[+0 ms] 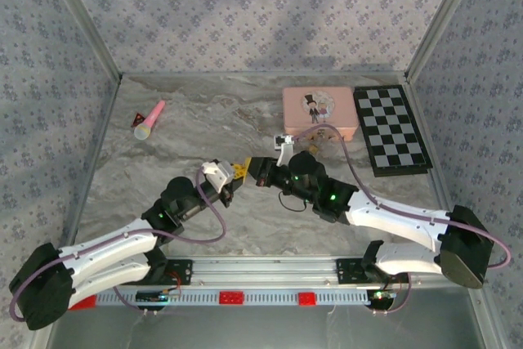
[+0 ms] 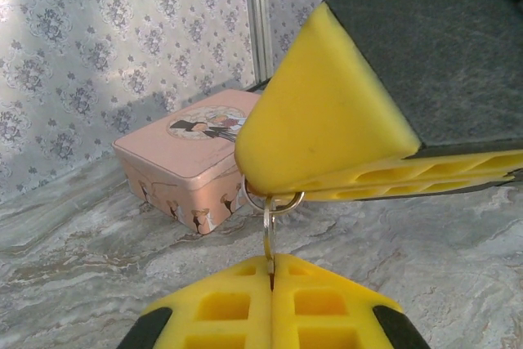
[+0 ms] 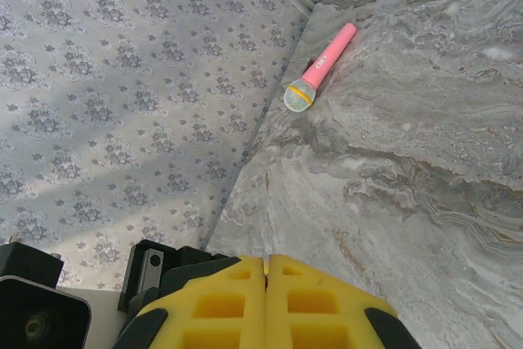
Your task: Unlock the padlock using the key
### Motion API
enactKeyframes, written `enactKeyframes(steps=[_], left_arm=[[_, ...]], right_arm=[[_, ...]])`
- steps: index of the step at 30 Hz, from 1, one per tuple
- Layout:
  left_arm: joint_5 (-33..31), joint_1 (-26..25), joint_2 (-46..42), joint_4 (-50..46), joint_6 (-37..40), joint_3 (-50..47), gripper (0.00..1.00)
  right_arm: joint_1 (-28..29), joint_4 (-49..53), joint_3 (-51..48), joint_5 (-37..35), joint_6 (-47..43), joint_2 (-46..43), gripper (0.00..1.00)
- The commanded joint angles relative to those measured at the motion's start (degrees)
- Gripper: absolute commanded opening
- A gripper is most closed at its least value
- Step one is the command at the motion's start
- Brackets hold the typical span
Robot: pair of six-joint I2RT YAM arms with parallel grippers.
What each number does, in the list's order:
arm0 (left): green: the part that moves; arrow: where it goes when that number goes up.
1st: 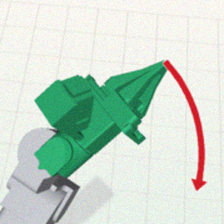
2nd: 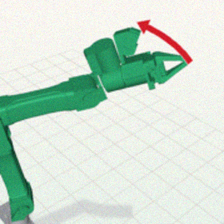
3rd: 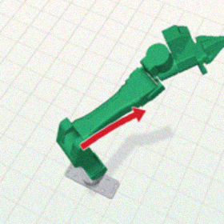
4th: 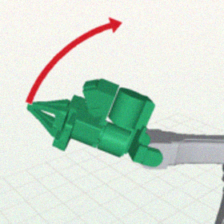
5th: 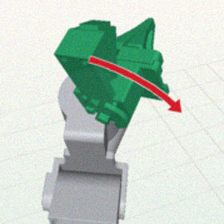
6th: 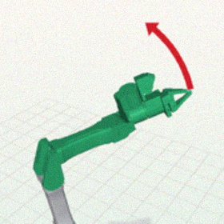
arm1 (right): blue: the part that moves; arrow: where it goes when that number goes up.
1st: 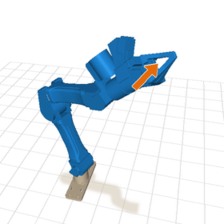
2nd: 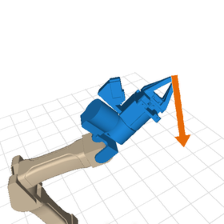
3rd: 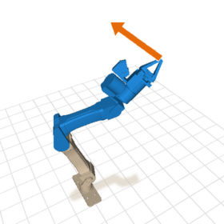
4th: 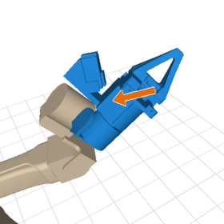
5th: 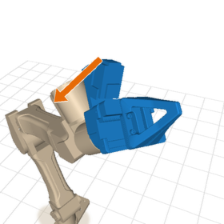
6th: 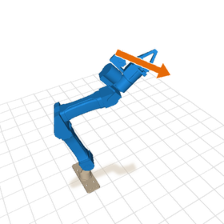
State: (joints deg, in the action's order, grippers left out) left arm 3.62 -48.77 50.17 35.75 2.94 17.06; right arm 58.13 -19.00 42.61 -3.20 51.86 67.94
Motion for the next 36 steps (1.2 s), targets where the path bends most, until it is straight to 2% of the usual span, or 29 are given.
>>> enactKeyframes(steps=[1, 5, 7, 10, 12, 14, 16, 18, 20, 22, 25, 28, 30, 33, 36], left_arm=[[1.1, 0.5, -1.1, -0.1, -0.1, 0.1, 0.00], [1.2, 0.8, -2.4, -4.1, 1.4, 0.8, 0.00], [2.5, 1.4, -3.6, -8.0, 2.3, 1.6, 0.00], [5.6, 3.0, -5.7, -13.4, 2.9, 2.7, 0.00], [8.2, 4.3, -6.5, -18.1, 2.9, 4.2, 0.00], [9.8, 4.6, -5.8, -22.0, 2.6, 6.2, 0.00], [11.0, 4.6, -3.7, -25.4, 1.7, 9.1, 0.00], [11.9, 4.7, -0.4, -29.0, 0.5, 12.4, 0.00], [11.4, 4.6, 2.1, -32.3, 0.4, 15.0, 0.00], [7.8, 3.9, 2.9, -33.5, 2.3, 15.4, 0.00], [1.7, 3.1, 3.0, -32.5, 6.5, 14.5, 0.00], [0.2, 1.7, 4.8, -29.0, 16.4, 13.5, 0.00], [0.1, 0.3, 5.1, -20.8, 26.7, 9.6, 0.00], [3.0, 1.5, 6.8, -5.7, 37.8, 4.0, 0.00], [5.2, 3.1, 11.2, -7.7, 46.1, 6.8, 0.00]], right_arm=[[0.1, 0.1, 1.9, -0.9, 0.5, -0.1, 0.00], [-0.4, 2.3, 2.7, -0.1, -1.8, -0.7, 0.00], [-0.7, 5.8, 3.6, 0.7, -5.5, -1.2, 0.10], [-1.7, 10.0, 4.6, 3.0, -13.6, -2.8, 0.32], [-2.8, 12.5, 4.7, 5.1, -21.2, -4.3, 0.47], [-3.6, 15.2, 4.3, 4.9, -27.9, -5.9, 0.59], [-4.5, 14.3, 1.7, 4.3, -34.8, -7.8, 0.63], [-5.4, 8.3, -4.0, 5.8, -40.8, -10.9, 0.67], [-6.5, 4.9, -7.7, 8.5, -42.0, -13.8, 0.77], [-7.9, 5.3, -8.3, 8.3, -36.8, -15.3, 0.81], [-10.7, 11.8, -5.4, 6.8, -21.8, -14.0, 0.70], [-12.3, 20.1, -1.4, 8.9, -8.5, -11.2, 0.71], [-12.4, 24.2, 0.1, 9.8, 0.5, -10.1, 0.69], [-11.8, 30.6, 1.3, 8.2, 11.6, -9.0, 0.67], [-11.0, 31.5, 0.7, 7.7, 17.2, -8.1, 0.67]])
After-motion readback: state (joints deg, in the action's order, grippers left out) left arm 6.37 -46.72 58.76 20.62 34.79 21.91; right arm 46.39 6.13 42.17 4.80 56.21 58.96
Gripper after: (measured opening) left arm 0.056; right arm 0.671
